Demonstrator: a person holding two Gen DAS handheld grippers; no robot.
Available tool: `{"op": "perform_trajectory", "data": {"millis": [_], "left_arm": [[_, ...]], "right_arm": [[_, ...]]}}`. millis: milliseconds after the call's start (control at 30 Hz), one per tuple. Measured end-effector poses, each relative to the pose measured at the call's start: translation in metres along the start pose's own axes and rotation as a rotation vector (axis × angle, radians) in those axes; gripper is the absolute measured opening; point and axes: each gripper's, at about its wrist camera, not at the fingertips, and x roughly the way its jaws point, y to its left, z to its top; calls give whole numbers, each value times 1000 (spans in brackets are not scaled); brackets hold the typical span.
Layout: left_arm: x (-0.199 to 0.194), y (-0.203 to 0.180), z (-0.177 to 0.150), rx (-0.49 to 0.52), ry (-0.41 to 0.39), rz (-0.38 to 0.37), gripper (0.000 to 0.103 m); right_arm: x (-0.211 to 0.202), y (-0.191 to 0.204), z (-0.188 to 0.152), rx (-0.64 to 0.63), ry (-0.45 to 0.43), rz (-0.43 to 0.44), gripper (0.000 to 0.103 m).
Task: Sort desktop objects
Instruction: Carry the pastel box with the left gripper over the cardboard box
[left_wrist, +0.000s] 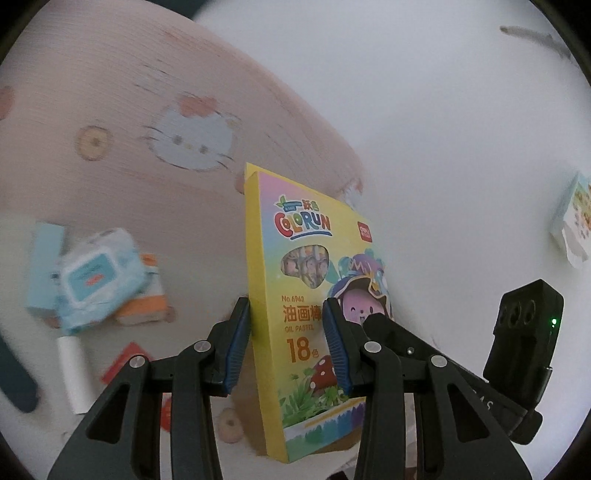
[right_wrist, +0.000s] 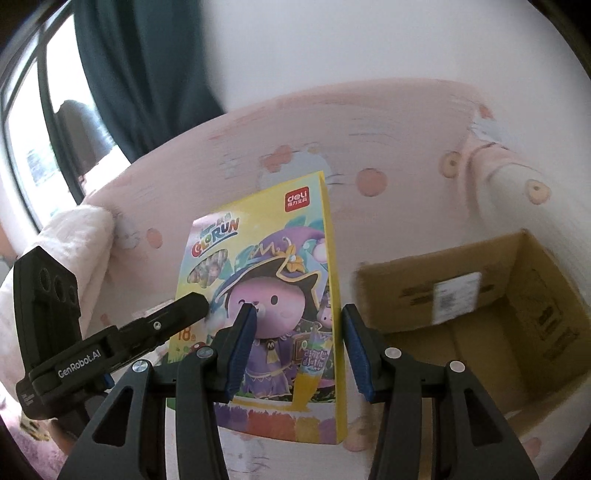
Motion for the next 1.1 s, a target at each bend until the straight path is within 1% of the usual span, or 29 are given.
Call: {"op": "perform_trajectory", "data": {"millis": [167, 233, 333, 433, 533, 633, 700, 800, 900, 933, 967, 1033, 1100], "left_arm": [[41, -32, -1, 49, 66, -61, 43], [59, -38, -2, 41, 103, -89, 43], [80, -41, -5, 11, 158, -112, 43], [95, -43, -9, -5, 198, -111, 43], [108, -43, -17, -10, 256, -86, 43], [121, -45, -28, -12, 329, -61, 43], [127, -46, -33, -7, 358, -49, 44], [135, -45, -43, -14, 404, -29, 44], [144, -46, -51, -16, 469, 10, 45], [146, -48, -54, -5, 488, 32, 45], [144, -49, -55, 12, 479, 46, 45], [147, -56, -58, 86, 479, 73, 45], [149, -60, -61, 123, 497, 109, 45]], "right_arm": [[-12, -45, 13, 36, 0, -58, 45], [-18, -57, 16, 38, 5, -90, 45], [-23, -75, 16, 36, 13, -149, 45], [-24, -95, 15, 54, 36, -178, 45], [-20, -114, 12, 71, 79, -178, 45], [-13, -135, 2, 112, 152, -150, 45], [-9, -148, -5, 140, 189, -139, 45], [-3, -161, -12, 158, 219, -137, 45], [6, -174, -16, 180, 247, -132, 45], [11, -177, -18, 185, 265, -133, 45], [15, -180, -19, 186, 280, -133, 45], [21, -186, -22, 204, 293, -113, 45], [32, -190, -24, 205, 325, -116, 45]]}}
